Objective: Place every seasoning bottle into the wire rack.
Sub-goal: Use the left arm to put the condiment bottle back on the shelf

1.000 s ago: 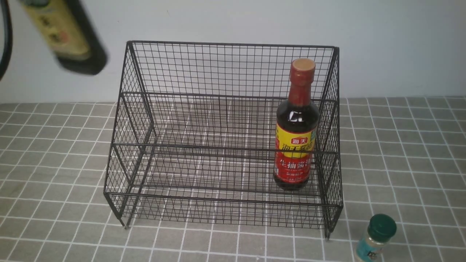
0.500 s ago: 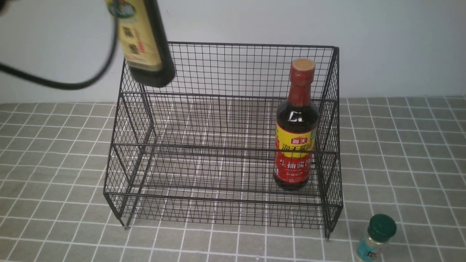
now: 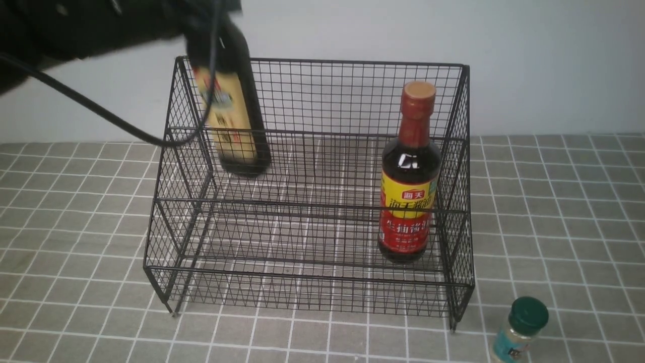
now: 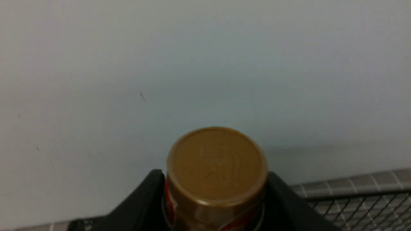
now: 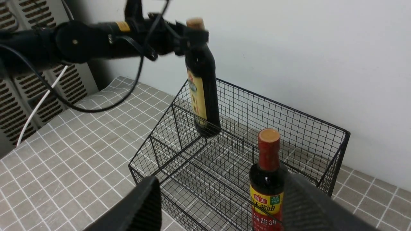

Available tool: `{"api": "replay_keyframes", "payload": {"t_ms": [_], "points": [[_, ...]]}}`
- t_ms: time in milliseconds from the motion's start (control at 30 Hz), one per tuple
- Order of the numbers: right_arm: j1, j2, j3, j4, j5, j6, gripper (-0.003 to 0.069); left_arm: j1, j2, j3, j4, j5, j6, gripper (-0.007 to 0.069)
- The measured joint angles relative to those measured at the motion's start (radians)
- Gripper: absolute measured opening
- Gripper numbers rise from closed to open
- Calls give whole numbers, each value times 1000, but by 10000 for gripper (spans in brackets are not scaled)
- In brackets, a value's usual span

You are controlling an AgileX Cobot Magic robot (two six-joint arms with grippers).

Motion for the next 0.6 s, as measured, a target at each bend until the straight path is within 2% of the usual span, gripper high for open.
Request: {"api": "replay_keyframes", "payload": {"t_ms": [100, 600], "points": [[0, 0, 0, 1, 11, 0, 463, 0, 36, 1, 16, 67, 0, 322], [0, 0, 0, 1, 34, 17, 463, 0, 43, -2, 29, 71, 0, 322]]}}
